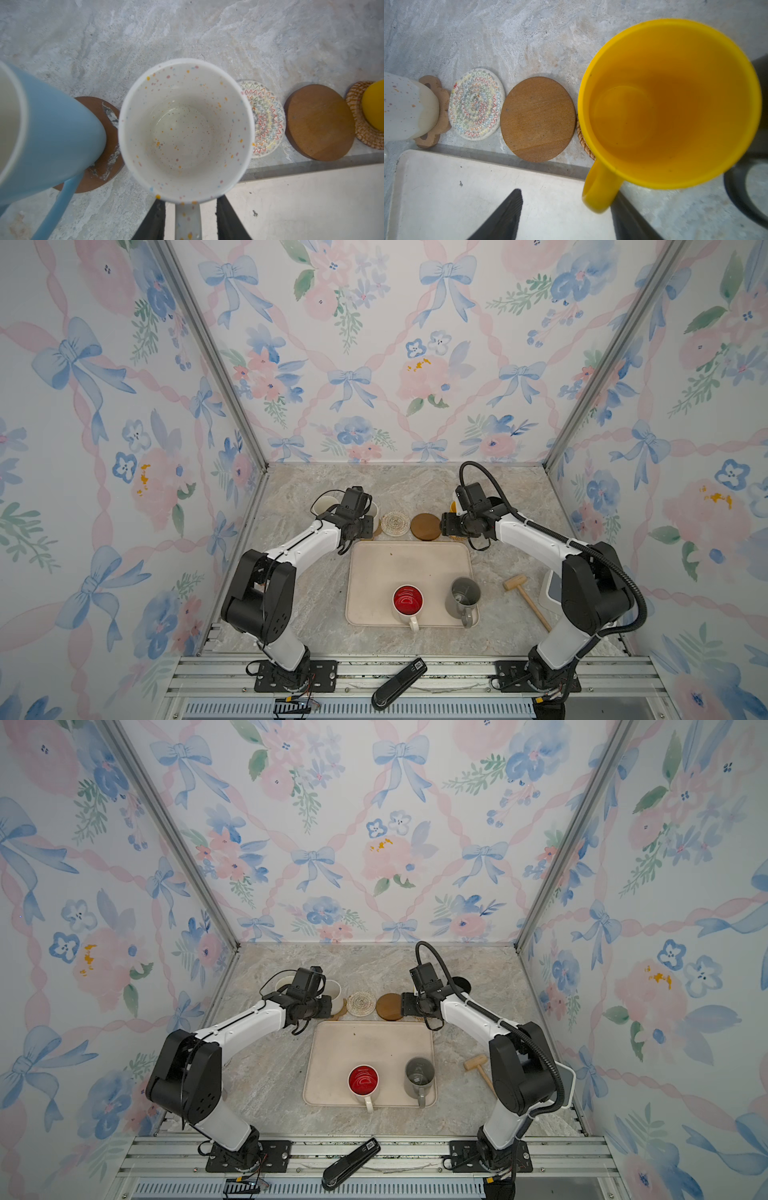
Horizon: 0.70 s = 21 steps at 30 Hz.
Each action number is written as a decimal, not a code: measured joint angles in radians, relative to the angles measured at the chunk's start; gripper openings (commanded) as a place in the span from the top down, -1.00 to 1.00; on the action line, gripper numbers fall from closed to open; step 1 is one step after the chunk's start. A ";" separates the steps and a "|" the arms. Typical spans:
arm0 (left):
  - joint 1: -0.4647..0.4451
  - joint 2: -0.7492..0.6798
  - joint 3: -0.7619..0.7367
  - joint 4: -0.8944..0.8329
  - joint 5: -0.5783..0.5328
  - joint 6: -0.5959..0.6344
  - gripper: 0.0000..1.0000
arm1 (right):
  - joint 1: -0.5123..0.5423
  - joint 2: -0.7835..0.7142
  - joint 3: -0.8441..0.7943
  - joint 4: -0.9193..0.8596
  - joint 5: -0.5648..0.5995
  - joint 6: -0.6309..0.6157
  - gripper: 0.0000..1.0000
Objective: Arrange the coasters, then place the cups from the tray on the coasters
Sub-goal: 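Lower the white speckled mug onto the paw-shaped coaster and open the left gripper, then move the right gripper from the yellow mug over the grey mug on the tray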
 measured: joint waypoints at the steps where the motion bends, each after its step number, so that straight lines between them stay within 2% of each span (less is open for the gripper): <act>1: -0.008 -0.014 0.000 0.000 -0.006 -0.004 0.24 | 0.001 0.000 0.000 0.000 0.000 0.000 -0.39; 6: -0.081 -0.079 0.002 0.020 -0.058 -0.029 0.21 | 0.019 -0.006 0.000 -0.001 0.009 -0.005 -0.40; 14: -0.204 -0.072 0.066 0.036 -0.180 -0.089 0.20 | 0.073 -0.095 0.000 -0.011 0.063 -0.032 -0.40; 21: -0.245 -0.036 0.057 0.064 -0.243 -0.113 0.20 | 0.081 -0.202 0.000 -0.066 0.125 -0.050 -0.40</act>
